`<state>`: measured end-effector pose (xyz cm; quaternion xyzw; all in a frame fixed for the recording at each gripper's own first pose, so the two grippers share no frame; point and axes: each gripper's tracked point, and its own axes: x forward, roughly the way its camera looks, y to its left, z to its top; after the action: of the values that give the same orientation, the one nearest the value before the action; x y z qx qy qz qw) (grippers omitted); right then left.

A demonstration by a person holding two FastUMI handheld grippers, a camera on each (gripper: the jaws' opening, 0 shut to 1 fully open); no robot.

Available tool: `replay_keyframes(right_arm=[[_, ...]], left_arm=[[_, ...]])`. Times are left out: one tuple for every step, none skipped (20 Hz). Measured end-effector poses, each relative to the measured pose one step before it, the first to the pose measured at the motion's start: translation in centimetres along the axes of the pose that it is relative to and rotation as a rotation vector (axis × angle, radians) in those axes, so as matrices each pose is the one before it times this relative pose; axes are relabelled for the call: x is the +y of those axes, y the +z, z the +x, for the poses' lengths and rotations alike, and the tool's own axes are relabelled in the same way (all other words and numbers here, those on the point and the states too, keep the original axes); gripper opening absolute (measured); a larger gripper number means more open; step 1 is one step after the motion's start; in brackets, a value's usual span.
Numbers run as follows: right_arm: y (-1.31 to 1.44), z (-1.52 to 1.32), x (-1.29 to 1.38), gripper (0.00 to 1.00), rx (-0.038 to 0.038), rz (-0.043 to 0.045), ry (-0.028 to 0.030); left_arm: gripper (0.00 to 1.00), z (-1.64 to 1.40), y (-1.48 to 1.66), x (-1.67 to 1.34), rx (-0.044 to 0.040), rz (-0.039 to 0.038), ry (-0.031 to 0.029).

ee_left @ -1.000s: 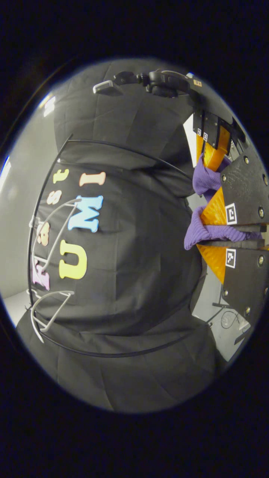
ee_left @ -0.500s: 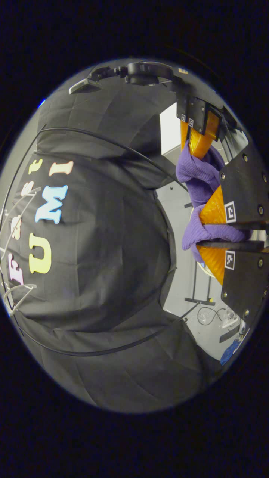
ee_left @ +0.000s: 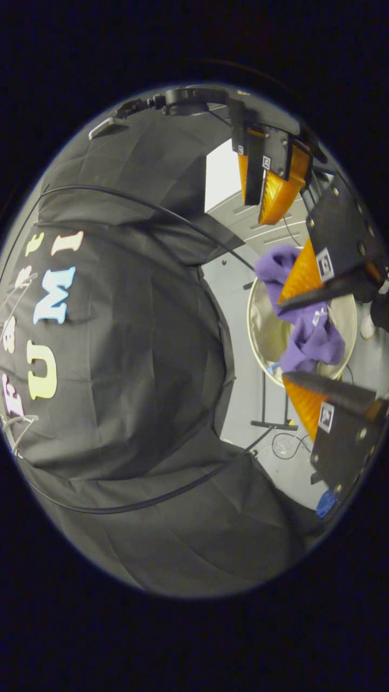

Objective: Grasp the clothes on the hanger with both hands and then place them into the laundry hamper below.

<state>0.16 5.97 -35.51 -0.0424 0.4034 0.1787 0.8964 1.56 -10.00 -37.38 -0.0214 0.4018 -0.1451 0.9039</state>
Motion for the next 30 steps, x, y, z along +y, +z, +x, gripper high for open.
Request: replay_keyframes(right_arm=[[0.155,-0.169,-0.018,0.7,-0.00822,-0.0002,-0.00332],[0.244,-0.324,-0.057,0.85,-0.00983,-0.00113,-0.00623],[0.509,-0.372,-0.058,0.89,-0.01263,0.00065,-0.00712],[0.419,-0.47,-0.002,0.95,-0.01526,0.00107,-0.00475],[0.515,-0.357,-0.066,0.95,-0.01975,-0.00005,-0.00721],[0.812,-0.467,-0.161,0.95,-0.02325,-0.00134,-0.0095],[1.037,-0.47,-0.208,0.95,-0.02668,-0.00171,-0.00927],[1.083,-0.523,-0.116,0.95,-0.02858,-0.00034,-0.00577],[1.278,-0.538,-0.145,0.95,-0.0292,0.00128,-0.00674],[1.165,-0.513,-0.194,0.95,-0.03036,0.00255,-0.00528],[1.337,-0.529,-0.179,0.94,-0.03426,0.00555,-0.00404],[1.399,-0.491,-0.245,0.94,-0.0393,0.00748,-0.00978],[1.455,-0.539,-0.37,0.94,-0.03748,0.00743,-0.0112],[1.293,-0.382,-0.325,0.95,-0.03372,0.01015,-0.01255],[1.382,-0.326,-0.304,0.94,-0.03201,0.01079,-0.01098],[1.366,-0.327,-0.26,0.94,-0.02843,0.01108,-0.01032],[1.42,-0.448,-0.396,0.93,-0.02984,0.01455,-0.00948],[1.629,-0.376,-0.369,0.93,-0.03,0.01372,-0.00791],[1.583,-0.254,-0.354,0.93,-0.02984,0.00861,-0.0101],[1.613,-0.175,-0.51,0.94,-0.02828,0.00345,-0.01193],[1.566,-0.081,-0.455,0.94,-0.02837,0.00085,-0.01172],[1.343,-0.32,-0.414,0.94,-0.02619,-0.00094,-0.01132],[1.434,-0.307,-0.443,0.94,-0.027,-0.00156,-0.01385],[1.551,-0.269,-0.429,0.94,-0.02787,0.00353,-0.01021],[1.623,-0.182,-0.21,0.94,-0.03003,0.00382,-0.00441],[1.39,-0.125,-0.241,0.94,-0.02748,0.00396,-0.00744],[1.379,0.299,-0.244,0.94,-0.02104,0.00061,-0.00658],[0.958,-0.142,-0.315,0.92,-0.02047,0.00078,-0.00597],[0.915,-0.068,-0.166,0.92,-0.01927,0.00416,-0.00557],[0.817,-0.111,-0.392,0.92,-0.01867,0.00652,-0.01016]], left_arm=[[0.78,-0.079,0.163,0.373,-0.00854,-0.003,0.01055],[0.93,-0.178,0.336,0.43,-0.00861,-0.00601,0.01312],[0.94,-0.307,0.209,0.179,-0.00834,-0.00707,0.00537],[0.94,-0.353,0.532,0.197,-0.0136,-0.00602,0.00206],[0.94,-0.609,0.746,0.058,-0.01994,-0.0014,0.00217],[0.94,-0.572,0.962,0.131,-0.02217,0.0027,0.00425],[0.94,-0.605,1.041,0.104,-0.02639,0.00413,0.00454],[0.94,-0.544,1.237,0.188,-0.02927,0.00293,0.00324],[0.94,-0.592,1.255,0.092,-0.03061,0.00188,0.00404],[0.94,-0.547,1.585,0.203,-0.03161,0.00039,0.00208],[0.94,-0.526,1.723,0.171,-0.03256,-0.00015,-0.00009],[0.94,-0.619,1.885,0.141,-0.03526,0.00121,0.00216],[0.96,-0.363,1.624,0.143,-0.03739,0.00253,0.00329],[0.94,-0.433,1.866,0.286,-0.03651,0.00445,0.00491],[0.93,-0.811,1.995,0.341,-0.03915,0.00349,0.00346],[0.93,-0.683,2.178,0.223,-0.03891,0.0009,0.00247],[0.93,-0.587,1.768,0.296,-0.03677,-0.00106,0.00474],[0.99,-0.618,1.619,0.137,-0.03604,-0.00331,0.00274],[0.93,-0.547,1.759,0.148,-0.03344,-0.00673,-0.00164],[0.87,-0.407,1.518,0.088,-0.03026,-0.00694,0.00102],[0.99,-0.086,1.25,0.114,-0.02708,-0.00453,0.00252],[0.99,-0.27,1.28,0.297,-0.02749,-0.0026,0.00298],[0.99,-0.535,1.645,0.105,-0.02772,0.00101,0.00451],[0.99,-0.332,1.533,0.207,-0.02433,0.00346,0.00634],[0.99,-0.389,1.147,-0.065,-0.02224,0.00476,0.00259],[0.99,-0.018,1.264,0.27,-0.02518,0.00371,0.00838],[0.99,-0.161,1.174,0.402,-0.02047,0.00106,0.00982],[0.99,-0.1,1.057,0.224,-0.02142,-0.00366,0.00885],[0.99,-0.176,0.956,-0.016,-0.01719,-0.00687,0.00378],[0.99,-0.234,0.865,0.154,-0.01314,-0.0106,0.00685]])
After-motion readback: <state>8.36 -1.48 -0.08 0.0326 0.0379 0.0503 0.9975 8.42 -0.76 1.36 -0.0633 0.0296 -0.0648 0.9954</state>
